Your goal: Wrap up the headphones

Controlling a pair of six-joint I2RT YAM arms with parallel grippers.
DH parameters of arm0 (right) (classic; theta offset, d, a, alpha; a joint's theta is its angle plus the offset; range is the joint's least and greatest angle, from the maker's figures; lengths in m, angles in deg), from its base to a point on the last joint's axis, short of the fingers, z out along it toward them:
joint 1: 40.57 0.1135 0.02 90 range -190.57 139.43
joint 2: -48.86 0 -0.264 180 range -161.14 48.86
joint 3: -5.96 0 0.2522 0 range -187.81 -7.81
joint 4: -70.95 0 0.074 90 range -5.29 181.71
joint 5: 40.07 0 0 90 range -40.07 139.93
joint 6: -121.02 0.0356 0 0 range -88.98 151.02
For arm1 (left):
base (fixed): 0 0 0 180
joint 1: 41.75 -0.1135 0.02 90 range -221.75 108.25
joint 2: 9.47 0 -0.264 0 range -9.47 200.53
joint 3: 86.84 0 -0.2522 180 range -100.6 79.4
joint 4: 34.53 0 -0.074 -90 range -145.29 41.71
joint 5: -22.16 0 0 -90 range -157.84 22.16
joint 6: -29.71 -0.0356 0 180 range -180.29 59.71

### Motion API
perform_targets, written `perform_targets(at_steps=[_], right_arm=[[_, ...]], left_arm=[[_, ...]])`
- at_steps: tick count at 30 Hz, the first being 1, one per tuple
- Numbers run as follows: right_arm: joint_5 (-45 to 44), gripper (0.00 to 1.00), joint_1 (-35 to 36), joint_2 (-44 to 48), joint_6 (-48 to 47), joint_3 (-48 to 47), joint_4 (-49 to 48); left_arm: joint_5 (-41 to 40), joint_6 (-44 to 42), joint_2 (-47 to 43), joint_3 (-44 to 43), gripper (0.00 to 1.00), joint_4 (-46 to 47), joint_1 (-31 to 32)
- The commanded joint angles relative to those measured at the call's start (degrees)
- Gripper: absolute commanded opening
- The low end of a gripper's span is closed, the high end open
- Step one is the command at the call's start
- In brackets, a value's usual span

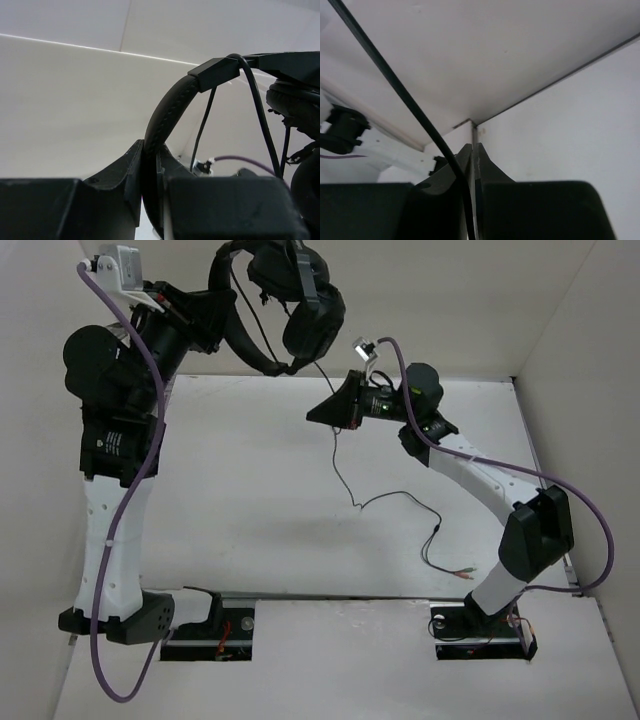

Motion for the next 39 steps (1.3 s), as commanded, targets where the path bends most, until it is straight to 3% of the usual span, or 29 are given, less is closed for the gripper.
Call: perform_targets(at_steps=[1, 6, 11, 17, 30, 34, 39], right_arm=[[4.3, 0.14, 2.2, 2.9, 15.6, 3.5, -17.8], [6.0, 0.16, 6.0, 3.5, 21.0, 8.4, -24.7], [8.3, 0.14, 10.0, 4.3, 20.8, 10.5, -25.5], [11.2, 0.05, 10.9, 5.4, 19.7, 9.6, -25.3], [14.0, 0.0, 12.3, 9.0, 19.0, 9.7, -24.7], [13.8, 0.0, 13.6, 9.0, 13.8, 6.9, -16.5], [10.6, 0.0, 13.5, 9.1, -2.1, -1.2, 6.4]], left_arm=[[-5.4, 3.5, 0.3, -4.4, 0.0, 7.7, -1.7], [-13.5, 0.4, 2.1, -7.1, 0.0, 7.7, -3.5], [-20.9, -6.6, 3.1, -7.1, 0.0, 8.2, -3.3], [-22.6, -15.4, 2.7, -4.1, 0.01, 10.7, -2.8], [-26.0, -19.8, 5.7, -4.1, 0.01, 13.9, -4.5], [-29.4, -24.0, 6.2, -2.1, 0.01, 15.5, -3.7], [-31.9, -29.9, 4.9, 4.6, 0.01, 18.3, -2.4]])
